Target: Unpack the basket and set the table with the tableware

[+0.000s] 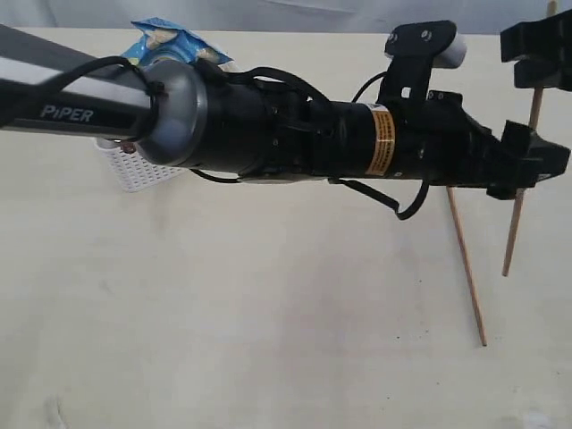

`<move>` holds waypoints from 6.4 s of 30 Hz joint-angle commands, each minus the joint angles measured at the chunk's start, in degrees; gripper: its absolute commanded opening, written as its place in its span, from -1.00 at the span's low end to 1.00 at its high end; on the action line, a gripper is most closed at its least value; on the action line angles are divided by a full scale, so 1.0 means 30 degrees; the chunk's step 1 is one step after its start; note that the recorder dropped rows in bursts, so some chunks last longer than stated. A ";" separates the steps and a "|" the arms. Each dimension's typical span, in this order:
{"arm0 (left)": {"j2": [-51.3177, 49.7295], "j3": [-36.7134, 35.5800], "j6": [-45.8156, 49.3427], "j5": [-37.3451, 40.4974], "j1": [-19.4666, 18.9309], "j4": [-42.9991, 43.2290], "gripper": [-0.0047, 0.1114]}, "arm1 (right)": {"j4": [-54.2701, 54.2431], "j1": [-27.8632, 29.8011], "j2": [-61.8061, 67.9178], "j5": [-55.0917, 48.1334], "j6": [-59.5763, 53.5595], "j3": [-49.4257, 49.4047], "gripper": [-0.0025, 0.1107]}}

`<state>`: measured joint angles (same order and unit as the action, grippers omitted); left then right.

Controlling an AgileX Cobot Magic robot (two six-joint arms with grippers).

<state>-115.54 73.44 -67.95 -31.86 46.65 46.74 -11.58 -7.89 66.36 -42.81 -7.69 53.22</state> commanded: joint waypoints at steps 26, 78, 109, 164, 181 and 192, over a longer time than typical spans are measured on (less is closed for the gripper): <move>0.7950 -0.7702 0.1250 0.6101 -0.3200 0.3534 -0.91 | -0.2106 0.0093 1.0716 0.0663 0.0502 0.1590 -0.96; 1.2406 -0.9488 0.2965 1.4223 -0.3200 0.4334 -0.91 | -0.2939 0.0135 0.8922 0.7451 0.0065 0.1589 -0.35; 1.0409 -0.8044 0.2223 1.4757 -1.1158 0.4498 0.40 | -0.2971 0.0135 0.9331 0.8979 -0.5041 0.1555 -0.35; 0.6906 -0.5230 1.8647 1.8754 -1.1158 -0.7663 0.36 | -0.3065 0.0135 0.9433 0.8617 -0.4952 0.1555 -0.35; 0.7835 -0.5230 1.7608 1.8095 -1.1158 -0.7663 0.36 | -0.3065 0.0135 0.9433 0.8659 -0.4952 0.1555 -0.35; 0.7835 -0.5230 1.6923 1.9576 -1.1158 -0.4723 -0.11 | -0.3065 0.0135 0.9433 0.8659 -0.4952 0.1555 -0.35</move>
<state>-92.52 57.51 -15.46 28.53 13.22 31.44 -20.71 -7.89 94.42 -16.83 -22.40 57.80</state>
